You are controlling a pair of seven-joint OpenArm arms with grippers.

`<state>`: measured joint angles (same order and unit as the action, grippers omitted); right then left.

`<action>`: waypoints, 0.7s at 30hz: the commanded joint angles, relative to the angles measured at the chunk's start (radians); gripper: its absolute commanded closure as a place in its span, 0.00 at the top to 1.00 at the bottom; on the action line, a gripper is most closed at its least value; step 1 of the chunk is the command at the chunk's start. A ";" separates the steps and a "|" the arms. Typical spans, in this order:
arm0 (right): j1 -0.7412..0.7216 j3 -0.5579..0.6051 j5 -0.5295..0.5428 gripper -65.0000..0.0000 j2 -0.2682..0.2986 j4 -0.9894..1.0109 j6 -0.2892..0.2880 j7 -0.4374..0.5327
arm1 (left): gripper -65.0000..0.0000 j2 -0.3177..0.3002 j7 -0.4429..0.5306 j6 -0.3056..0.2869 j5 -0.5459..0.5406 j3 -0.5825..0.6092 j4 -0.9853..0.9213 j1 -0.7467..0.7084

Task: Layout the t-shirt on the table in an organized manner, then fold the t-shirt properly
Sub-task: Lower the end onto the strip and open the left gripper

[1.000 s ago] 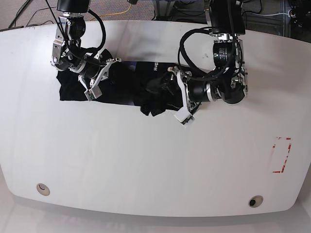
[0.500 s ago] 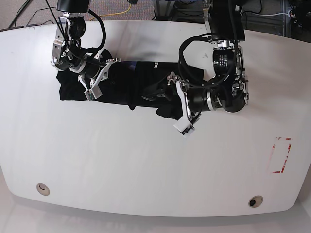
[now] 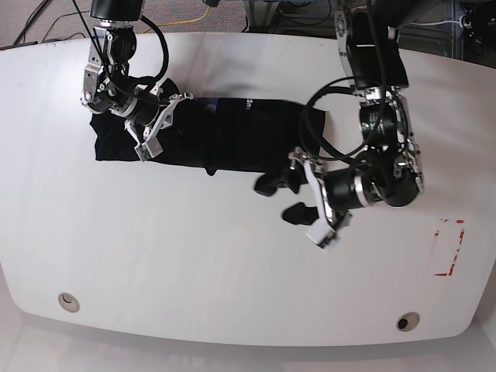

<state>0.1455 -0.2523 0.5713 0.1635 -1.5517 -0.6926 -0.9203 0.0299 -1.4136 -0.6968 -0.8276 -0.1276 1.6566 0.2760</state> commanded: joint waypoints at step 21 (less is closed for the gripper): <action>-0.011 -0.006 0.002 0.01 0.008 -0.013 -0.006 0.007 | 0.00 -0.112 0.222 -0.001 0.405 0.197 0.139 -0.093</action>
<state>0.1455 -0.2543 0.5709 0.1631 -1.5517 -0.6926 -0.9203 -0.0872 -1.2274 -0.6968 -0.4339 0.0486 1.7794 0.1715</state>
